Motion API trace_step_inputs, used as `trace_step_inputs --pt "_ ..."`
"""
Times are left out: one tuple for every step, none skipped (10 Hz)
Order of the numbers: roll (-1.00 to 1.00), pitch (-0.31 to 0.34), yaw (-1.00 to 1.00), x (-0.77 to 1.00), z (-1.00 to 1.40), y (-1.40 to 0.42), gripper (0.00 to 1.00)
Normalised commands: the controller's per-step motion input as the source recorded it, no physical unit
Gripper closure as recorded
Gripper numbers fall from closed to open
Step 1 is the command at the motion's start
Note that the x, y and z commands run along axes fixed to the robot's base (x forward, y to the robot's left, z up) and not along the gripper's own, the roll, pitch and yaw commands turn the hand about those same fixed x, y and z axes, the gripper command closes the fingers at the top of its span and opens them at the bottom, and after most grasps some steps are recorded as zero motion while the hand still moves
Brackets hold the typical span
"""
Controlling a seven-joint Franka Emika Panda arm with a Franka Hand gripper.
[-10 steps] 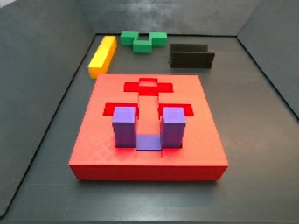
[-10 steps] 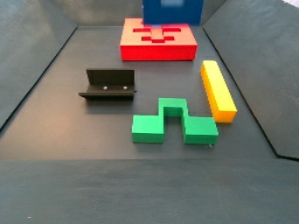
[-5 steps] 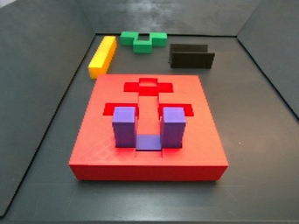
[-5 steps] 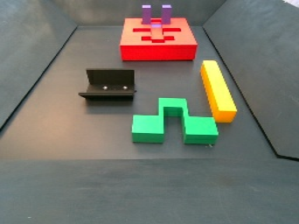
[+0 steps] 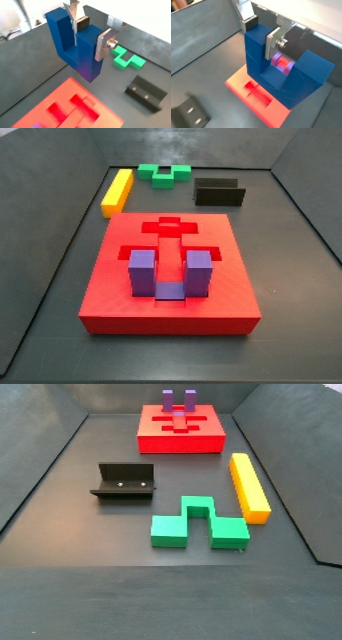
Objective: Pick up the blue object. Move up. Move to above the board. Insert the blue object.
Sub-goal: Move to above the board, then insert the blue object.
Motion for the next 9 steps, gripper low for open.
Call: trace_step_inputs --pt "0.0 0.07 0.01 -0.06 0.13 -0.61 1.0" --pt "0.01 0.083 0.01 -0.01 0.08 -0.35 1.0" --pt "0.04 0.02 0.0 0.03 -0.08 -0.07 1.0" --pt "0.06 0.016 0.0 0.01 -0.09 -0.07 1.0" --pt "0.06 0.014 0.0 0.01 -0.1 -0.07 1.0" --pt "0.04 0.016 -0.01 0.16 -0.23 -0.04 1.0" --pt "-0.08 -0.004 -0.01 0.46 -0.4 0.0 1.0" --pt "-0.14 -0.031 -0.04 0.59 -0.37 0.0 1.0" --pt "-0.14 -0.043 -0.04 0.61 -0.36 0.0 1.0"
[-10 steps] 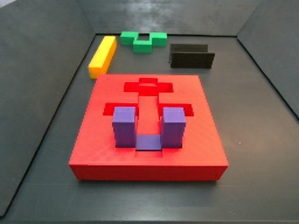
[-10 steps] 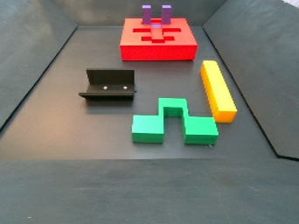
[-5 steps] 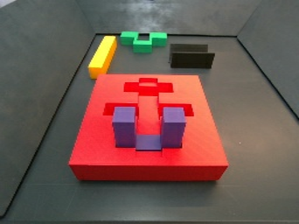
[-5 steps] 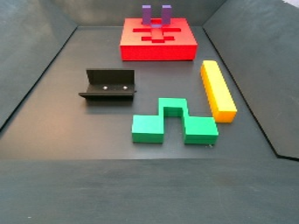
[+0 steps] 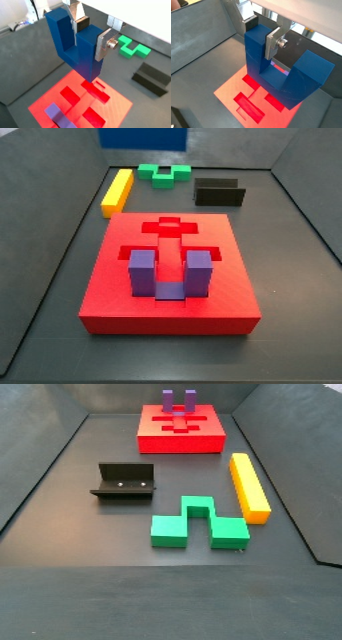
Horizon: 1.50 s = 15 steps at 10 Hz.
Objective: Pick up the blue object. Move up. Move to above the board. Insert the blue object.
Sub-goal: Insert the blue object.
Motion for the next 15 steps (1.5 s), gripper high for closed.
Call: trace_step_inputs --pt "-0.11 -0.039 -0.02 0.65 -0.36 0.0 1.0" --pt "-0.03 -0.029 0.0 0.65 -0.39 0.02 1.0" --pt "0.0 -0.016 0.0 0.62 -0.42 0.07 1.0" --pt "0.0 0.0 -0.01 0.61 -0.47 0.11 1.0" --pt "0.02 0.0 -0.05 0.6 -0.45 0.16 1.0" --pt "0.13 0.039 0.0 0.56 -0.29 0.24 1.0" --pt "0.26 0.069 0.0 0.47 -0.12 0.24 1.0" --pt "0.31 0.076 0.0 0.41 -0.08 0.21 1.0" --pt "0.25 0.057 0.0 0.34 -0.2 0.13 1.0" --pt "0.21 0.009 0.1 0.21 -0.35 0.1 1.0" --pt "0.27 0.003 0.12 0.13 -0.27 0.11 1.0" --pt "0.17 0.0 0.13 0.0 -0.29 0.13 1.0" --pt "0.0 0.0 0.13 -0.01 -0.46 0.05 1.0" --pt "-0.09 -0.026 0.07 -0.07 -0.44 0.03 1.0" --pt "-0.09 -0.003 0.03 -0.03 -0.39 0.0 1.0"
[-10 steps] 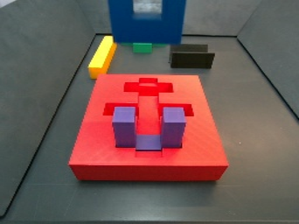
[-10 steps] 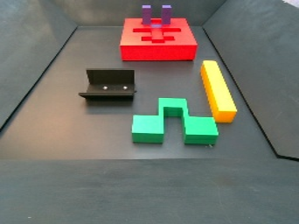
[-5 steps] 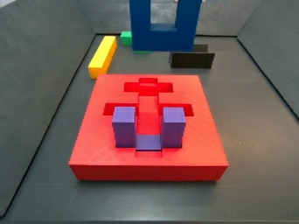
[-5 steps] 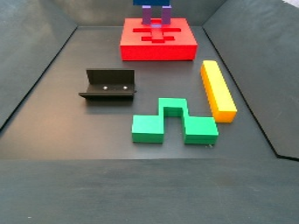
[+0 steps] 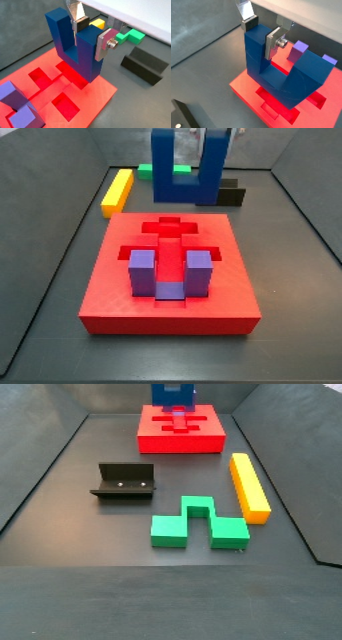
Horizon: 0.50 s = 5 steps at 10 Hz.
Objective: Pick up the blue object. Move up. Move to above the board. Insert the blue object.
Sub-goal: Insert the blue object.
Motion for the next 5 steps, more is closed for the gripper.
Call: trace_step_inputs --pt "-0.09 -0.007 0.01 -0.06 -0.42 0.01 1.0" --pt "-0.09 0.0 0.02 -0.07 -0.41 0.04 1.0" --pt "-0.16 0.0 0.0 -0.09 -0.37 0.06 1.0" --pt "-0.25 0.0 0.0 -0.09 -0.23 0.11 1.0" --pt "-0.31 0.0 0.0 -0.02 -0.21 0.11 1.0"
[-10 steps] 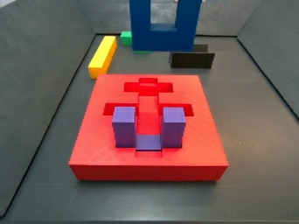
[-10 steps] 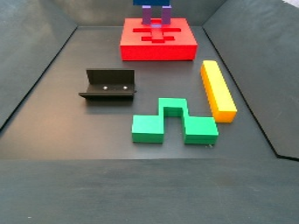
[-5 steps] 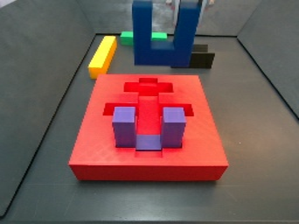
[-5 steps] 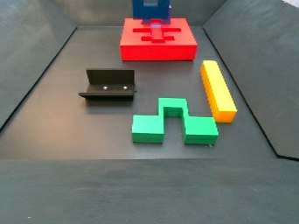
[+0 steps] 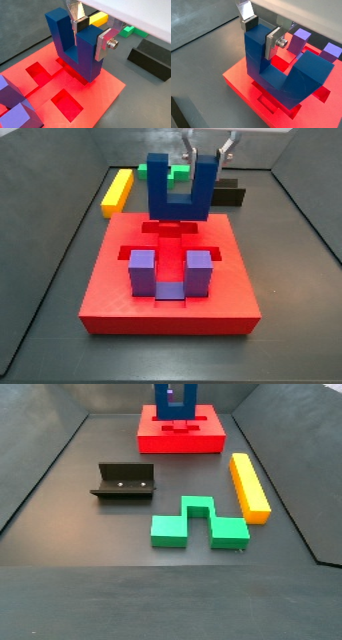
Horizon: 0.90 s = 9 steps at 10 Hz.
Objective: Pick up the blue object. Move up. Move to above the board. Insert the blue object.
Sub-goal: Insert the blue object.
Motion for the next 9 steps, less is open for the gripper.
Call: trace_step_inputs --pt "-0.31 0.0 0.0 -0.04 -0.22 0.1 1.0" --pt "-0.14 0.0 0.04 0.0 -0.07 -0.06 1.0" --pt "-0.05 0.0 0.0 0.0 -0.11 -0.06 1.0" --pt "0.0 0.0 0.0 0.0 -0.16 -0.12 1.0" --pt "0.07 0.0 0.0 0.0 -0.2 -0.11 1.0" --pt "0.07 0.0 0.0 0.0 -0.24 0.0 1.0" --pt "0.06 0.01 0.0 0.0 -0.22 0.0 1.0" --pt "0.05 0.041 -0.02 0.0 -0.15 0.09 1.0" --pt "0.02 0.07 -0.1 -0.07 0.0 0.18 1.0"
